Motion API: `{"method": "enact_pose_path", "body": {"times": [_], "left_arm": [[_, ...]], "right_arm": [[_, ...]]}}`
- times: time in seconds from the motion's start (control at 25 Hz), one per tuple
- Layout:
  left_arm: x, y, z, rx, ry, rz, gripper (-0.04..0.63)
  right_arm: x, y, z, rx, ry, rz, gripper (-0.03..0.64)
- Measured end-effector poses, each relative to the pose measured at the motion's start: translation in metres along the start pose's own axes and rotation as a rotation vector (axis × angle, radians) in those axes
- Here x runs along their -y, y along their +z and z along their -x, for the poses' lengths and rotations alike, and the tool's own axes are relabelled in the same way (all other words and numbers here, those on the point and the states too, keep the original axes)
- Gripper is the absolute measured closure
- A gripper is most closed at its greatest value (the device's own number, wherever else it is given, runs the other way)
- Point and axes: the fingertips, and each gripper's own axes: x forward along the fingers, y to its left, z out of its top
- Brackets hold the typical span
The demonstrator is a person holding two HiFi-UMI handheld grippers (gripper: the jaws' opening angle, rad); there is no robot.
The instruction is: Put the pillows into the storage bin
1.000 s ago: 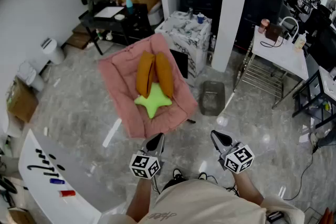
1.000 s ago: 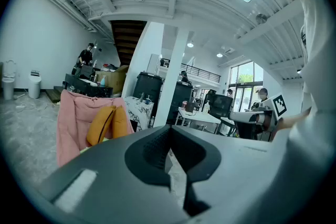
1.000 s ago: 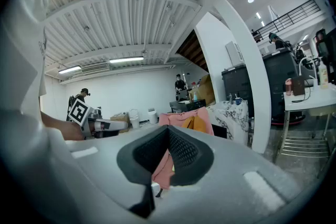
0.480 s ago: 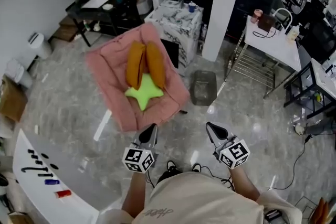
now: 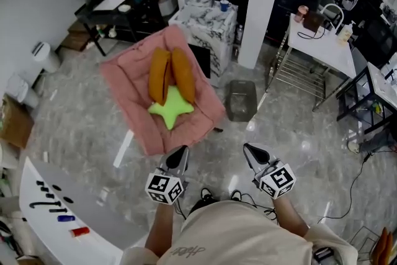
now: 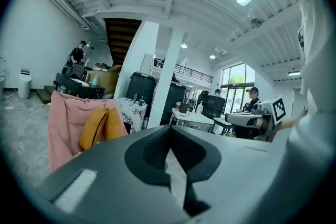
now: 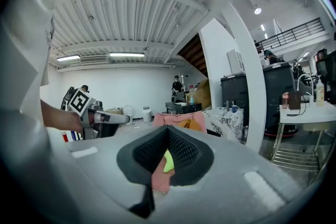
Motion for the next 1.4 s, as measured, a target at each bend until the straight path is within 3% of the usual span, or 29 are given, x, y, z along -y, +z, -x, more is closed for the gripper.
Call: {"method": "enact_pose_path", "body": {"times": [0.6, 0.8, 0.84, 0.88, 0.92, 0.96, 1.12, 1.4], "left_arm": [[-0.017, -0.006, -0.003, -0.016, -0.02, 0.031, 0.577], [-0.03, 0.0, -0.007, -0.004, -0.007, 0.003, 0.578], [-0.034, 0.0, -0.007, 0.0, 0.004, -0.003, 0.578], [-0.039, 0.0, -0.008, 0.004, 0.011, -0.003, 0.538], [-0.043, -0.001, -0.008, 0.006, 0.013, 0.0, 0.406], [-0.046, -0.002, -0.008, 0.008, 0.01, 0.005, 0.319], [-0.046, -0.005, -0.005, 0.017, -0.025, 0.021, 0.347], [-0.042, -0.017, -0.011, -0.017, -0.035, 0.018, 0.364]], "right_arm": [[-0.006, -0.009, -0.019, -0.022, -0.012, -0.016, 0.614], [-0.003, 0.003, -0.027, 0.011, -0.047, -0.005, 0.613], [-0.002, 0.006, -0.029, 0.02, -0.059, -0.008, 0.51], [0.0, 0.007, -0.033, 0.026, -0.068, -0.014, 0.367], [0.001, 0.007, -0.036, 0.027, -0.076, -0.018, 0.334], [0.001, 0.007, -0.039, 0.025, -0.08, -0.017, 0.334], [-0.007, 0.007, -0.046, 0.0, -0.066, -0.001, 0.336], [-0.01, -0.002, -0.051, -0.004, -0.023, -0.07, 0.362]]}}
